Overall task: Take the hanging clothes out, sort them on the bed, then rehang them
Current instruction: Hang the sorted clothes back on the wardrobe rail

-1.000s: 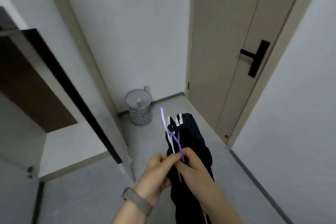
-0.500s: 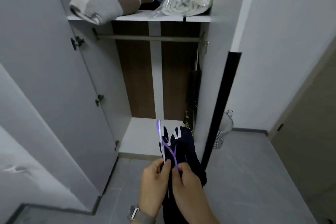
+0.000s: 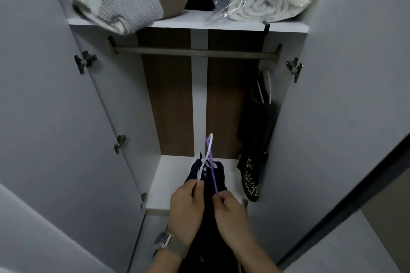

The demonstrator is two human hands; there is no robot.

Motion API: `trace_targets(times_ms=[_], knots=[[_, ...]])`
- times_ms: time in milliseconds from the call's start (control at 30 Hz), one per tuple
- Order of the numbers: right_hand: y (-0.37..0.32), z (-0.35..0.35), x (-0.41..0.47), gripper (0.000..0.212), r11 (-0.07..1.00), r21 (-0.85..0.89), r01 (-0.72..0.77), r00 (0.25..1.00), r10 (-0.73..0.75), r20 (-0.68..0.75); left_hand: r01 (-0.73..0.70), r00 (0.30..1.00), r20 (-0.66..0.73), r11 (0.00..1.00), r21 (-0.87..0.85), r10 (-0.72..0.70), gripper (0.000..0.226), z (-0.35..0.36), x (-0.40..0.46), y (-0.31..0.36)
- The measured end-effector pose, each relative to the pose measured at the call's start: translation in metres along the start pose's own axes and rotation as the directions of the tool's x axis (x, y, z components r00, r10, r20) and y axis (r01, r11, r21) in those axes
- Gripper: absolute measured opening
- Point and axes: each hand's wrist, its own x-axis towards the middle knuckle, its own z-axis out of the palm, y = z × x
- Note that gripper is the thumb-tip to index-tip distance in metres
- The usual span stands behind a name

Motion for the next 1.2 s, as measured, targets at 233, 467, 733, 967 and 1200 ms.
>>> trace_targets(times_ms=[233,467,733,967,1200], knots=[[-0.022,0.017,0.099,0.02,0.984,0.127,-0.124,0.987,0.109,0.122,0.061,0.997,-0.047,0.998,-0.011,-0.062,0.045,0.015,0.095,-0.019],[-0.068,0.036,0.182,0.024,0.92,0.338,-0.2,0.979,0.173,0.11,0.011,1.0,-0.026,1.0,-0.022,-0.011,0.045,0.01,0.193,-0.033],[-0.108,0.025,0.245,0.018,0.823,0.501,-0.268,0.963,0.251,0.102,0.754,0.647,0.612,0.499,-0.427,-0.454,0.025,0.007,0.272,-0.055],[-0.113,-0.015,0.278,0.019,0.749,0.613,-0.25,0.961,0.267,0.066,0.73,0.666,0.613,0.541,-0.418,-0.424,0.024,0.007,0.324,-0.05],[-0.138,-0.11,0.32,0.015,0.901,0.424,-0.087,0.95,0.203,-0.236,0.699,0.683,0.627,0.587,-0.409,-0.376,0.022,0.036,0.349,-0.026]])
